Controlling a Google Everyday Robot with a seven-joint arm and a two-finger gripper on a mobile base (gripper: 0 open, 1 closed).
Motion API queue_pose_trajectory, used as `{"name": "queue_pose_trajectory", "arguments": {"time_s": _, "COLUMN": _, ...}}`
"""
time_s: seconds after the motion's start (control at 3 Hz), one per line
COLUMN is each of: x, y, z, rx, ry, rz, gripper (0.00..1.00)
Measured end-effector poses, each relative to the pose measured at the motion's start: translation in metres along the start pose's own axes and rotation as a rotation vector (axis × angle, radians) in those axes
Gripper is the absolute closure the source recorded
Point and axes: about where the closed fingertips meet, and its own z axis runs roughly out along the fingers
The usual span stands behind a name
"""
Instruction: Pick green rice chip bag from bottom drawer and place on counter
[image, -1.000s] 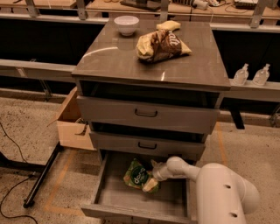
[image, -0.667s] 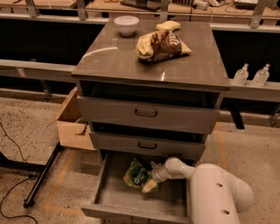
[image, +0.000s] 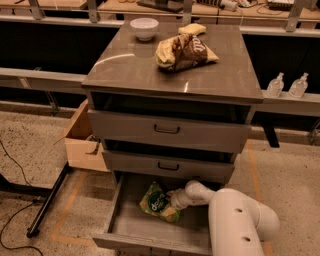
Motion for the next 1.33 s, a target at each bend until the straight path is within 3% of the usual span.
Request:
{"name": "queue_pose_trajectory", "arguments": {"time_s": 0.67, "x": 0.000, "y": 0.004, "z": 0.003, "rx": -0.010, "ry": -0.001, "rz": -0.008, "gripper": 0.84}}
{"name": "queue_pose_trajectory", "arguments": {"time_s": 1.0, "x": 0.000, "y": 0.008, "z": -0.027, "rx": 0.014, "ry": -0.022, "rz": -0.024, "gripper": 1.00}}
{"name": "queue_pose_trajectory", "arguments": {"time_s": 1.33, "x": -0.003, "y": 0.012, "z": -0.097, "rx": 0.090, "ry": -0.065, "rz": -0.083, "gripper": 1.00}}
